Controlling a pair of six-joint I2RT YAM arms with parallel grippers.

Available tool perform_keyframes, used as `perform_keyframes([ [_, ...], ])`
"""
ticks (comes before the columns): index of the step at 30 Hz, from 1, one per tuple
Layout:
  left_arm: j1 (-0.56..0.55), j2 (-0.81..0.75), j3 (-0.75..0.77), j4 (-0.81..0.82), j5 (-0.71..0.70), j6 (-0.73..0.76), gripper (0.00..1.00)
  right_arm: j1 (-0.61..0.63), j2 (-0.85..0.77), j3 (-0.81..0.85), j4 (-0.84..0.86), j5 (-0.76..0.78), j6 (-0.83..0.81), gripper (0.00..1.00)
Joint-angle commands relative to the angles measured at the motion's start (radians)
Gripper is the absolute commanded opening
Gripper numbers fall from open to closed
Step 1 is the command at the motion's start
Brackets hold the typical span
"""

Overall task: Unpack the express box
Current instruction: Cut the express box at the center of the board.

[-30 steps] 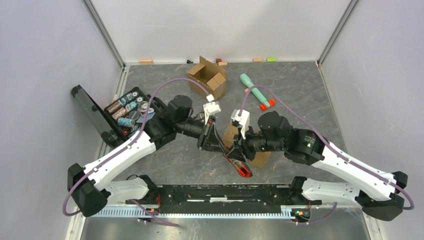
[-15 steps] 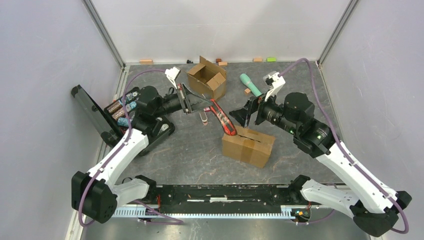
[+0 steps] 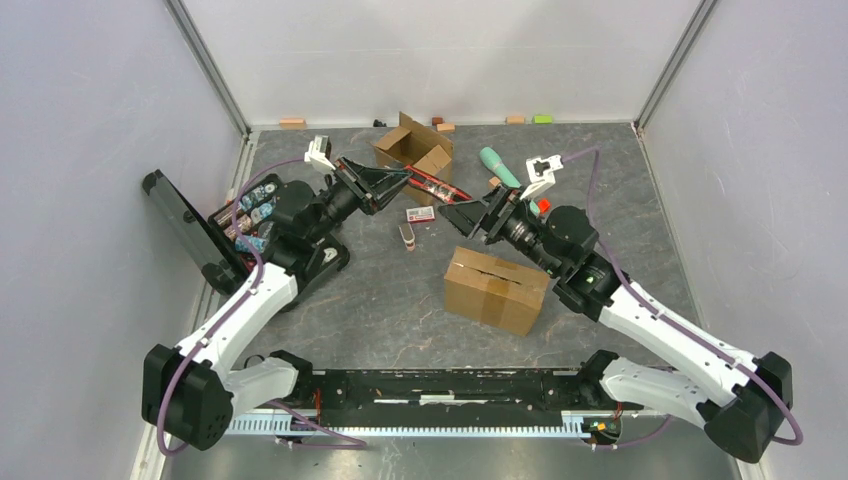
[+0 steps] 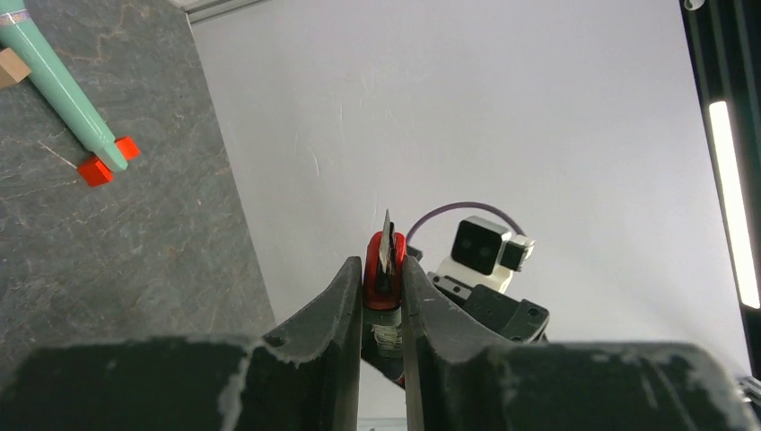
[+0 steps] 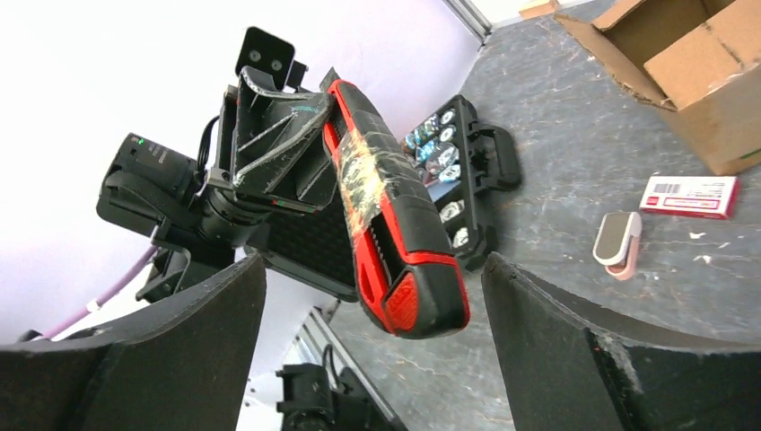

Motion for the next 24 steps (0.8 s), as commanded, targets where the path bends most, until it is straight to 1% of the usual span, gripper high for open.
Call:
perform_keyframes([
  [1, -0.02, -0.031, 0.011, 0.069, -0.058, -0.051, 0.02, 0.021, 0.005, -0.053, 0.222, 0.102, 0.116, 0.91],
  [3, -0.027, -0.032, 0.006, 0.069, -0.059, -0.053, 0.02, 0.022, 0.014, -0.057, 0.244, 0.132, 0.122, 0.9],
  [9, -0.048, -0.026, 0.006, 0.064, -0.053, -0.056, 0.02, 0.021, 0.069, -0.038, 0.314, 0.137, 0.136, 0.81],
  [11, -0.061, -0.027, -0.002, 0.064, -0.068, -0.057, 0.02, 0.023, 0.091, -0.02, 0.323, 0.119, 0.142, 0.76],
  [14, -0.078, -0.017, -0.005, 0.083, -0.071, -0.063, 0.02, 0.025, 0.113, -0.006, 0.322, 0.118, 0.145, 0.55],
  [16, -0.081, -0.016, -0.009, 0.088, -0.068, -0.064, 0.02, 0.025, 0.11, -0.004, 0.318, 0.13, 0.138, 0.38],
  [18, -0.081, -0.021, -0.011, 0.072, -0.054, -0.056, 0.02, 0.025, 0.099, 0.013, 0.278, 0.157, 0.106, 0.14],
  [19, -0.079, -0.027, -0.009, 0.05, -0.044, -0.041, 0.02, 0.024, 0.092, 0.028, 0.235, 0.171, 0.079, 0.05],
  [20, -0.078, -0.036, -0.004, 0.017, -0.029, -0.01, 0.03, 0.023, 0.083, 0.047, 0.192, 0.188, 0.055, 0.0],
  [21, -0.076, -0.041, -0.002, -0.019, -0.016, 0.015, 0.09, 0.019, 0.068, 0.057, 0.159, 0.195, 0.02, 0.0],
  [22, -0.074, -0.051, -0.005, -0.044, -0.006, 0.044, 0.19, 0.014, 0.048, 0.062, 0.134, 0.2, -0.007, 0.0],
  [23, -0.072, -0.067, -0.014, -0.072, -0.002, 0.076, 0.32, 0.006, 0.031, 0.066, 0.108, 0.199, -0.041, 0.0],
  [24, -0.068, -0.085, -0.022, -0.103, -0.007, 0.105, 0.42, -0.004, 0.012, 0.077, 0.071, 0.189, -0.077, 0.0],
])
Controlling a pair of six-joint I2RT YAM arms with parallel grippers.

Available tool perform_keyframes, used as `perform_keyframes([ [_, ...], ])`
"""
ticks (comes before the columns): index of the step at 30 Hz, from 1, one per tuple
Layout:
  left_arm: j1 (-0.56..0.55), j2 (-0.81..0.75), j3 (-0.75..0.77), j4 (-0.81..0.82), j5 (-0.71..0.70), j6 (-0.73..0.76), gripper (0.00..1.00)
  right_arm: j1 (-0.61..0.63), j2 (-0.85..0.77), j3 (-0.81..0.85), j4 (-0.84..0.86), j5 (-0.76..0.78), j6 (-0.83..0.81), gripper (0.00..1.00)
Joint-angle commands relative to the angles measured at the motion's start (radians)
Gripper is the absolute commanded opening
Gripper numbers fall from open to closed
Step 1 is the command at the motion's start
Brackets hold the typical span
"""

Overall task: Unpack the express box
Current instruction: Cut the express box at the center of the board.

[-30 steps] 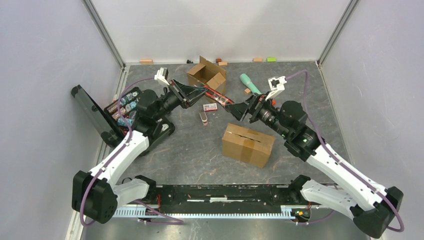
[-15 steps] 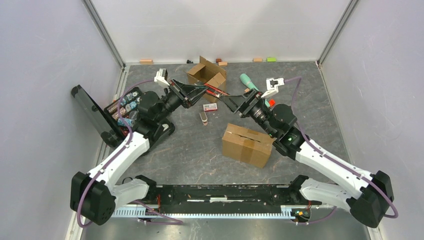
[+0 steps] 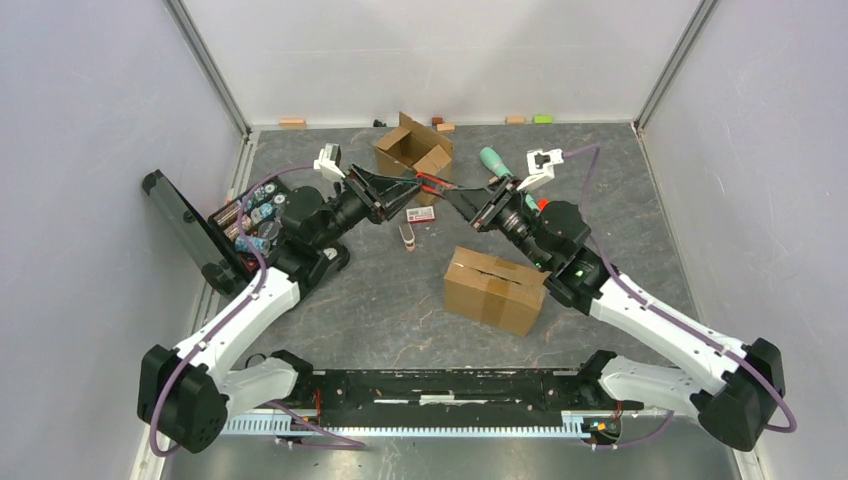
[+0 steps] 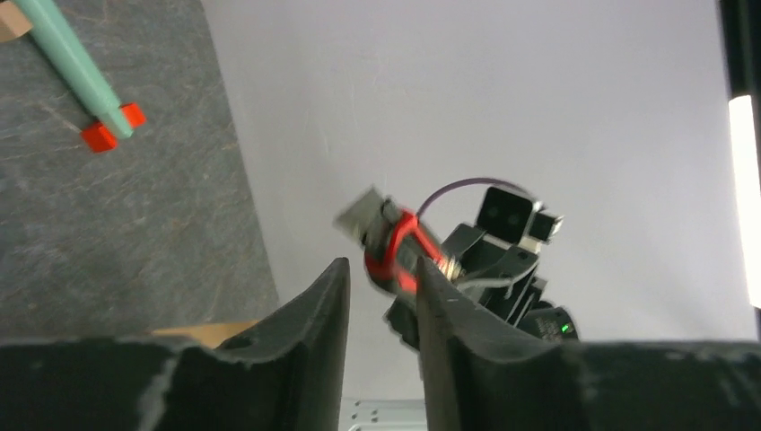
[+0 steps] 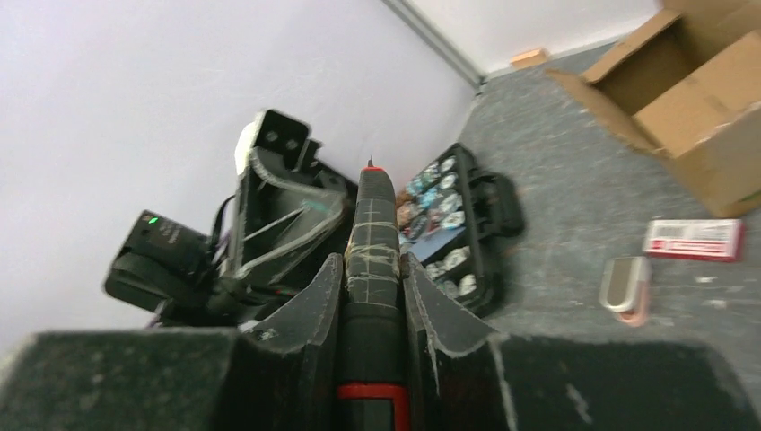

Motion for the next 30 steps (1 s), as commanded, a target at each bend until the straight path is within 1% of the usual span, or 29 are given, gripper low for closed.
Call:
perform_keyframes([
  [1, 0.008, -0.091, -0.013, -0.117, 0.049, 0.144, 0.49, -0.039, -0.091, 0.094, -0.159, 0.06, -0.204, 0.0],
  [3, 0.018, -0.125, -0.01, -0.211, 0.042, 0.218, 0.6, -0.05, -0.099, 0.167, -0.284, 0.024, -0.31, 0.0],
  [4, 0.021, -0.145, 0.0, -0.294, 0.021, 0.272, 0.63, -0.051, -0.103, 0.208, -0.348, 0.014, -0.371, 0.0],
  [5, 0.023, -0.166, 0.007, -0.358, 0.002, 0.323, 0.65, -0.051, -0.105, 0.242, -0.429, 0.014, -0.407, 0.0],
  [7, 0.023, -0.186, 0.012, -0.435, -0.023, 0.386, 0.66, -0.051, -0.117, 0.308, -0.532, -0.014, -0.5, 0.0],
  [9, 0.023, -0.169, 0.039, -0.539, -0.019, 0.458, 0.65, -0.05, -0.105, 0.401, -0.669, -0.023, -0.594, 0.0],
  [11, 0.015, -0.146, 0.041, -0.587, -0.01, 0.505, 0.65, -0.051, -0.093, 0.484, -0.818, -0.029, -0.676, 0.0],
  [13, -0.011, -0.097, 0.05, -0.629, 0.002, 0.556, 0.68, -0.051, -0.085, 0.556, -0.949, 0.016, -0.746, 0.0],
  [14, -0.037, -0.07, 0.064, -0.646, 0.006, 0.587, 0.7, -0.05, -0.08, 0.591, -1.011, 0.07, -0.768, 0.0],
  [15, -0.065, -0.04, 0.076, -0.659, -0.001, 0.614, 0.71, -0.05, -0.076, 0.613, -1.082, 0.163, -0.772, 0.0],
  [16, -0.105, -0.022, 0.083, -0.668, -0.028, 0.63, 0.71, -0.05, -0.074, 0.631, -1.147, 0.233, -0.777, 0.0],
  [18, -0.178, 0.005, 0.1, -0.666, -0.069, 0.663, 0.73, -0.05, -0.072, 0.628, -1.251, 0.387, -0.773, 0.0],
  [19, -0.209, 0.019, 0.116, -0.676, -0.083, 0.689, 0.73, -0.05, -0.078, 0.599, -1.277, 0.451, -0.773, 0.0],
  [21, -0.27, 0.047, 0.14, -0.719, -0.133, 0.73, 0.74, -0.05, -0.088, 0.539, -1.324, 0.524, -0.76, 0.0],
  [23, -0.336, 0.059, 0.141, -0.744, -0.187, 0.754, 0.75, -0.05, -0.094, 0.484, -1.342, 0.528, -0.756, 0.0],
  [26, -0.393, 0.061, 0.102, -0.749, -0.246, 0.749, 0.77, -0.05, -0.091, 0.417, -1.361, 0.507, -0.753, 0.0],
  [27, -0.404, 0.06, 0.087, -0.742, -0.251, 0.741, 0.78, -0.049, -0.084, 0.403, -1.37, 0.503, -0.754, 0.0],
  [30, -0.418, 0.067, 0.039, -0.663, -0.201, 0.704, 0.78, -0.036, -0.056, 0.369, -1.408, 0.491, -0.746, 0.0],
])
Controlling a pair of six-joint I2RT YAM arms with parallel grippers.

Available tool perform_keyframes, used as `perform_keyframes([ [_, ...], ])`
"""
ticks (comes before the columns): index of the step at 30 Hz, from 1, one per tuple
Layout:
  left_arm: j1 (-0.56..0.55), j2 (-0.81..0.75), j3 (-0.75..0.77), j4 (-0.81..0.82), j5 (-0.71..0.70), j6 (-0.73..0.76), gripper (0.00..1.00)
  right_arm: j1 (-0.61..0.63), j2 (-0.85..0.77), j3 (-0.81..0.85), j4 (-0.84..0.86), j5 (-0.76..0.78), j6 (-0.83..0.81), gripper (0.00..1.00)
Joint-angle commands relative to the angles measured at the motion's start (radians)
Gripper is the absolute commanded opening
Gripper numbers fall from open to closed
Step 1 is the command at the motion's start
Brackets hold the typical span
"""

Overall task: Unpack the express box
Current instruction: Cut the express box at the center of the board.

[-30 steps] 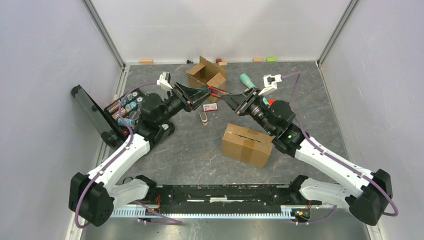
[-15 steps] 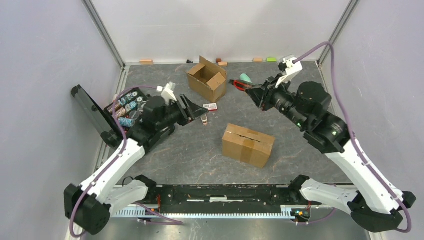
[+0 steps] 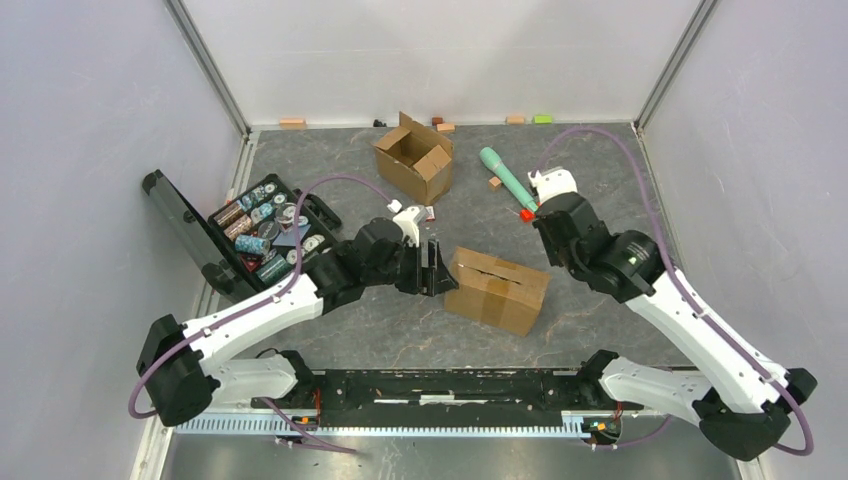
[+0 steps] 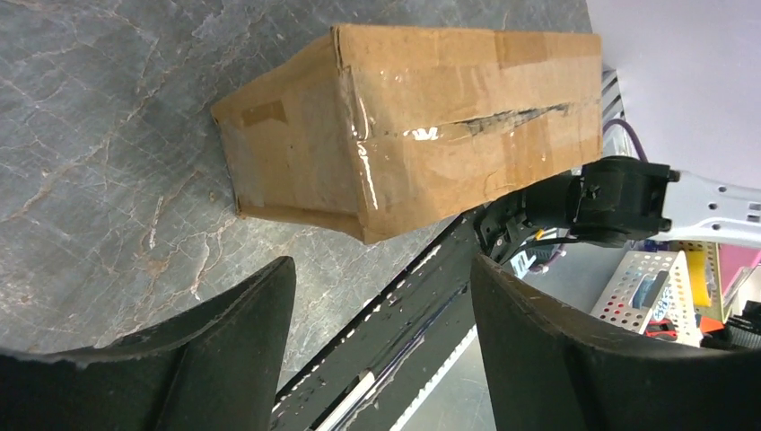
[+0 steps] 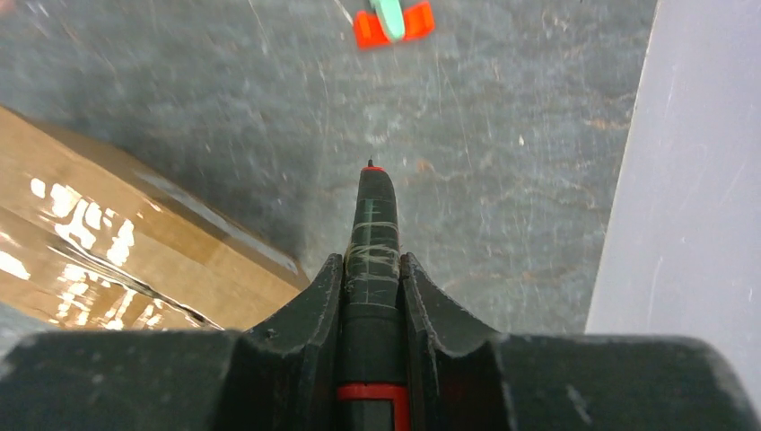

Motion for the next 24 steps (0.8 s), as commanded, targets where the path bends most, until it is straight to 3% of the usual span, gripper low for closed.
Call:
perform_keyframes([
  [1, -0.017, 0.008, -0.053, 0.079, -0.019, 0.012, 0.77, 0.024, 0.027, -0.026, -0.074, 0.043, 0.006, 0.0],
  [8, -0.016, 0.029, -0.071, 0.175, -0.061, -0.05, 0.77, 0.132, 0.118, -0.063, -0.257, 0.151, 0.148, 0.0],
  [16, -0.016, 0.006, -0.088, 0.217, -0.138, -0.083, 0.77, 0.135, 0.057, -0.147, -0.256, 0.078, 0.271, 0.0],
  [24, 0.052, -0.057, -0.114, 0.17, -0.215, -0.109, 0.77, 0.149, 0.02, -0.168, -0.09, -0.081, 0.331, 0.0],
])
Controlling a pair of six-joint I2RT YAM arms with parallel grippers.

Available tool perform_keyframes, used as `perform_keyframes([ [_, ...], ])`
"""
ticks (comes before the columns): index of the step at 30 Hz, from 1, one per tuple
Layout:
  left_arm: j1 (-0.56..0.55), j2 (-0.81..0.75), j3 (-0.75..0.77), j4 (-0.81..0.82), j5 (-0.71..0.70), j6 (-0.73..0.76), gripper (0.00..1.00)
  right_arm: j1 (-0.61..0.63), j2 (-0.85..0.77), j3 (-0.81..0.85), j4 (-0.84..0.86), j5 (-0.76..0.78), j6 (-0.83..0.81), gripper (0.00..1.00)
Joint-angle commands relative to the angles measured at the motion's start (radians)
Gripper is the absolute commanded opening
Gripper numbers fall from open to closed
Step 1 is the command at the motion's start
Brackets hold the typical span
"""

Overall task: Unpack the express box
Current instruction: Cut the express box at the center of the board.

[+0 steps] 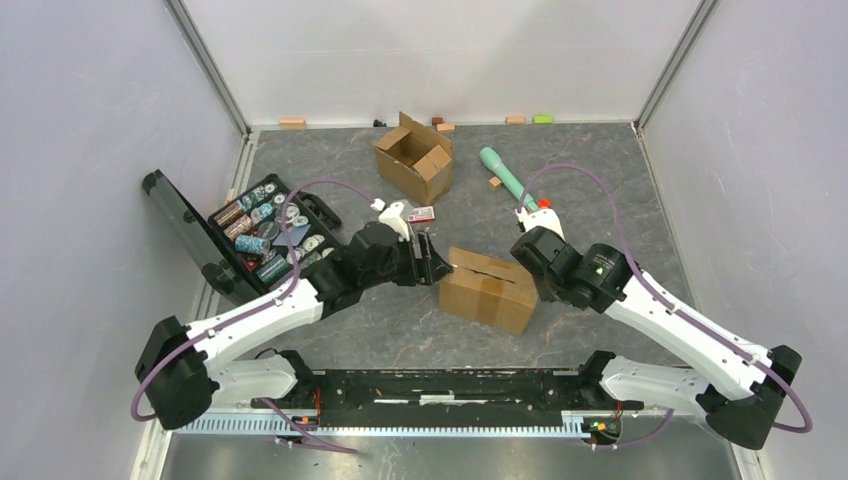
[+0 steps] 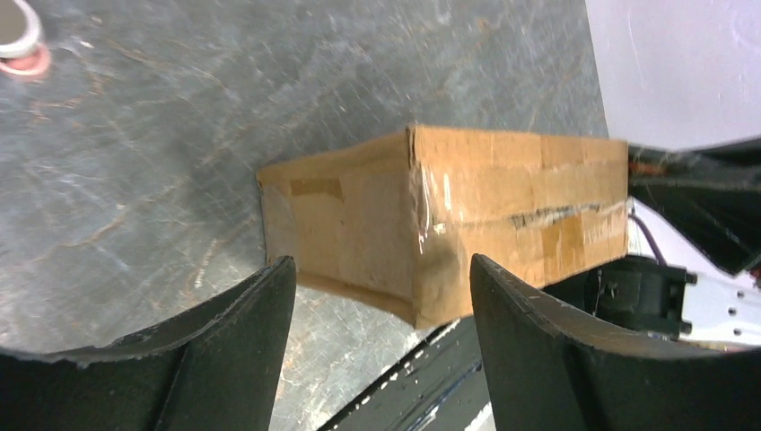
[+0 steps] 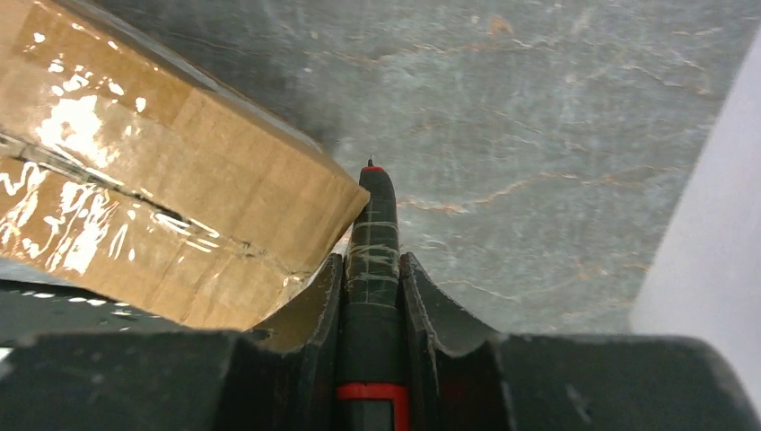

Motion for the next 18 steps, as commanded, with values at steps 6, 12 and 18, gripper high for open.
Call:
perform_keyframes([
  [6, 0.152, -0.108, -0.038, -0.043, -0.038, -0.02, 0.76, 0.064, -0.004, -0.007, 0.21, -0.176, 0.092, 0.0],
  [12, 0.249, -0.112, -0.035, -0.042, 0.072, 0.019, 0.75, 0.091, -0.029, -0.008, 0.299, -0.25, 0.11, 0.0],
  [18, 0.261, 0.011, 0.059, -0.05, 0.212, 0.085, 0.71, 0.092, -0.016, 0.026, 0.242, -0.207, 0.067, 0.0],
])
